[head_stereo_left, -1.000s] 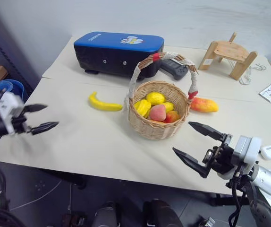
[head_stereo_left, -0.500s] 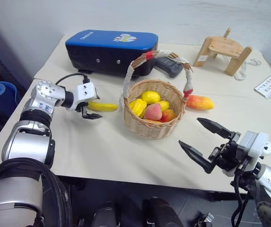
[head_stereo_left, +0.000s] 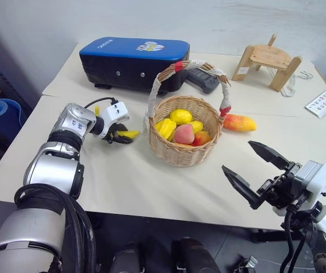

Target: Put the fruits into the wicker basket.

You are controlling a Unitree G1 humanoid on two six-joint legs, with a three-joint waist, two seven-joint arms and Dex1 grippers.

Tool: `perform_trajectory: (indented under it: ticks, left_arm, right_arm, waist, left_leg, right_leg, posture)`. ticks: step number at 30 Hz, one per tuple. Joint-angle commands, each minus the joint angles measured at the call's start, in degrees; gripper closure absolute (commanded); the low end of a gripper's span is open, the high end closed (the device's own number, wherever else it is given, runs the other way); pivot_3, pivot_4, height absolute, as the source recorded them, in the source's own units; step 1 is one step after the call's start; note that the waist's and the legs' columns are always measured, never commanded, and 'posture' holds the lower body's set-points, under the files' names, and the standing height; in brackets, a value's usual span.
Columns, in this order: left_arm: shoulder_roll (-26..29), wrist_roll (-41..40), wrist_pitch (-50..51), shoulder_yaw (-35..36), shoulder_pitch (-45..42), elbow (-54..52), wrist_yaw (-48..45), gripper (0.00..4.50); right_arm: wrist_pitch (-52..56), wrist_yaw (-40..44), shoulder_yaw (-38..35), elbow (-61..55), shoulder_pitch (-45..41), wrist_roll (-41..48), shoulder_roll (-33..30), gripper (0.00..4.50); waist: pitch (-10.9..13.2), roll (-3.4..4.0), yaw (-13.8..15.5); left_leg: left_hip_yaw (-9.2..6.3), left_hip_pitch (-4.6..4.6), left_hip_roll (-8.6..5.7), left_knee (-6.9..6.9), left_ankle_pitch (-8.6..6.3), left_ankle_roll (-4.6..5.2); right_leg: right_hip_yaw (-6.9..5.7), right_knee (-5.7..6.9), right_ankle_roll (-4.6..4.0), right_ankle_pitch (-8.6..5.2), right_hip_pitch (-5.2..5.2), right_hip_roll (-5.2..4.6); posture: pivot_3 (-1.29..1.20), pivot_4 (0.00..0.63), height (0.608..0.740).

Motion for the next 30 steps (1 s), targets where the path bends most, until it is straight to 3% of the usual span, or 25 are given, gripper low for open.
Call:
perform_trajectory:
  ticks: [1, 4, 9, 12, 14, 17, 19, 23, 26, 30]
  left_arm:
    - [0.57, 0.69, -0.95, -0.24, -0.59, -0.27, -1.49, 2.83]
    - [1.28, 0.33, -3.08, 0.29, -0.02, -0.73, -2.51, 3.38]
    - [6.11, -5.36, -7.48, 5.04, 1.89, -2.63, -14.43, 3.42]
    - [10.47, -11.75, -6.48, 6.68, 2.68, -6.19, -27.94, 3.42]
    - [13.07, -21.75, -1.28, 4.1, 5.19, -15.03, -30.19, 3.42]
    - [18.05, -41.09, 13.46, 0.09, 12.54, -39.36, -30.36, 3.42]
    - [18.31, -48.4, 22.82, 2.2, 15.2, -51.89, -30.36, 3.42]
    - [12.01, -60.98, 36.86, 6.79, 18.52, -71.96, -21.35, 3.42]
    - [5.14, -63.04, 37.89, 7.23, 19.24, -80.56, -14.57, 3.42]
    - [-3.63, -59.71, 33.96, 6.0, 18.29, -82.44, -7.96, 3.42]
  right_arm:
    - [-0.89, -0.73, -1.27, -2.35, 0.1, -0.09, 0.23, 0.0]
    - [-1.0, -0.26, -1.17, -2.24, 0.33, -1.01, -0.34, 0.0]
    - [-1.04, -0.2, -1.67, -1.29, -0.41, -0.96, -0.18, 0.0]
    - [-0.4, -1.1, -2.46, -0.95, -0.69, -0.07, 0.22, 0.0]
    - [0.32, -2.13, -4.23, -0.38, -1.26, 1.27, 0.28, 0.0]
    - [0.74, -1.65, -6.2, 0.03, -0.36, 2.03, -0.45, 0.0]
    - [1.03, -1.47, -7.23, 0.03, 0.42, 2.33, -0.53, 0.0]
    - [0.36, -1.16, -9.68, 0.06, 1.55, 3.11, -0.22, 0.0]
    - [0.34, -0.62, -11.43, 0.69, 2.33, 3.82, -0.54, 0.0]
    - [-0.47, -0.38, -12.38, 1.25, 2.2, 3.48, -0.21, 0.0]
  waist:
    - [0.0, 0.0, -0.01]
    - [0.0, 0.0, 0.01]
    - [0.0, 0.0, -0.33]
    - [0.0, 0.0, -0.28]
    - [0.0, 0.0, -0.1]
    - [0.02, 0.04, -0.06]
    - [0.03, 0.05, 0.2]
    - [0.03, 0.06, 0.53]
    - [0.04, 0.09, 0.05]
    - [0.04, 0.16, -0.22]
  left_leg:
    - [0.0, 0.01, 0.0, 0.0, 0.0, 0.0]
    - [0.01, 0.02, 0.0, 0.0, 0.0, 0.0]
    - [0.07, 0.03, 0.03, -0.02, 0.01, -0.03]
    - [0.1, 0.03, 0.04, -0.01, 0.03, -0.05]
    - [0.11, 0.02, 0.03, -0.01, 0.03, -0.05]
    - [-0.02, 0.05, 0.02, -0.01, 0.02, -0.04]
    - [-0.35, 0.03, -0.04, -0.01, 0.01, -0.03]
    - [-0.92, -0.02, -0.21, 0.14, 0.03, 0.01]
    - [-0.94, 0.16, -0.23, 0.16, 0.02, 0.04]
    - [-0.93, 0.39, -0.19, 0.15, 0.05, -0.02]
  right_leg:
    - [0.01, 0.0, 0.0, 0.0, 0.01, 0.0]
    - [0.03, 0.02, 0.0, 0.0, 0.01, 0.0]
    - [0.06, 0.08, -0.01, -0.01, -0.06, 0.01]
    - [0.06, 0.13, -0.05, -0.03, -0.1, 0.02]
    - [0.06, 0.13, -0.07, -0.03, -0.09, 0.02]
    - [0.07, 0.15, -0.06, -0.03, -0.02, -0.08]
    - [0.13, 0.13, -0.06, -0.03, 0.1, -0.1]
    - [0.22, 0.01, 0.04, -0.09, 0.45, -0.06]
    - [0.24, -0.09, 0.12, -0.13, 0.73, 0.0]
    - [0.36, -0.12, 0.14, -0.14, 0.93, 0.19]
  posture:
    - [0.0, 0.15, 0.74]
    - [0.0, 0.15, 0.74]
    - [0.0, 0.15, 0.74]
    - [0.0, 0.15, 0.74]
    - [0.0, 0.15, 0.74]
    - [0.0, 0.15, 0.74]
    - [0.0, 0.15, 0.74]
    - [0.0, 0.15, 0.74]
    - [0.0, 0.15, 0.74]
    - [0.0, 0.15, 0.74]
